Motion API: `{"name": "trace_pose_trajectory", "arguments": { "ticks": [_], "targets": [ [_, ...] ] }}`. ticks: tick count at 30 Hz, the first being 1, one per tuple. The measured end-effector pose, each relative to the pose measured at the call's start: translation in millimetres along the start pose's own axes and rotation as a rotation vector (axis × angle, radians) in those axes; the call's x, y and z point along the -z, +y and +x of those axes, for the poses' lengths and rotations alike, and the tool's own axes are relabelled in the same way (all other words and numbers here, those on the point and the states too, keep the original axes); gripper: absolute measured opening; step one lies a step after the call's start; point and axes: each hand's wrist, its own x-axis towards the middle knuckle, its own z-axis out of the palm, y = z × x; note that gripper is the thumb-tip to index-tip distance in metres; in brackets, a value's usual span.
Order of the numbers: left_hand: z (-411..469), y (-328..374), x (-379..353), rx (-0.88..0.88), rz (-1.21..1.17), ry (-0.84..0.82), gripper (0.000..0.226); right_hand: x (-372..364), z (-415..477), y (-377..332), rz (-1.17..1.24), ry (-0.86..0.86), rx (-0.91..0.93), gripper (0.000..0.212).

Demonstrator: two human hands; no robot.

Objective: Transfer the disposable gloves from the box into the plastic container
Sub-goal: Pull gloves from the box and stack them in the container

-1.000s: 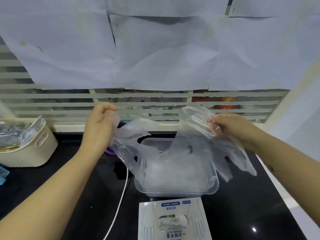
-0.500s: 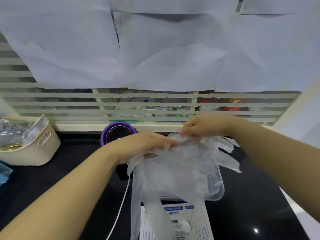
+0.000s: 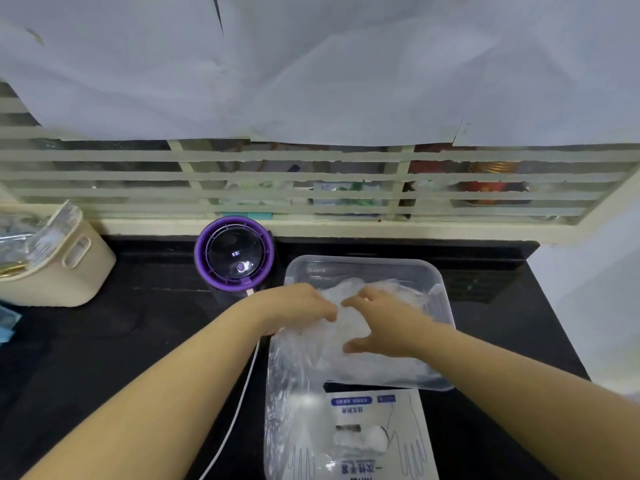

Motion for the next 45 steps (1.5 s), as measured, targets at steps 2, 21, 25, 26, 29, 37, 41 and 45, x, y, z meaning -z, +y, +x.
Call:
{"name": "trace_pose_trajectory", "arguments": {
  "ticks": [2, 21, 25, 26, 29, 37, 41, 45],
  "targets": [
    [2.7, 2.0, -0.4, 0.023, 0.065, -0.003, 0.03, -13.0, 10.5, -1.3, -0.02, -0.056, -0.014, 0.082],
    [-71.2, 0.8, 55.3, -0.225, -0.808, 0.093, 0.047, 69.6, -27.9, 1.5, 0.275, 0.079, 0.03, 0.035],
    [-79.0, 18.4, 54.4, -0.272, -1.018, 0.069, 0.046, 101.8, -58.1, -4.5, 0.938, 0.083, 0.174, 0.04],
    [-80.6, 23.8, 53.1, -0.28, -1.071, 0.058, 0.045, 106.0, -65.4, -9.0, 1.037, 0.043, 0.227, 0.05],
    [-81.7, 37.8, 50.6, -0.335, -1.164, -0.009, 0.044, 105.1, -72.8, -19.1, 1.017, -0.002, 0.334, 0.07],
    [-74.6, 62.3, 57.6, -0.484, -1.198, -0.044, 0.045, 100.9, -54.5, -24.5, 0.834, 0.054, 0.149, 0.017],
    [-68.4, 46.1, 70.7, -0.504, -0.843, 0.15, 0.04, 118.7, -47.5, -2.4, 0.519, 0.352, -0.034, 0.013],
    [-68.4, 33.9, 75.7, -0.571, -0.35, 0.431, 0.022, 134.3, -48.9, 21.3, 0.294, 0.866, -0.114, 0.013]
  ]
}}
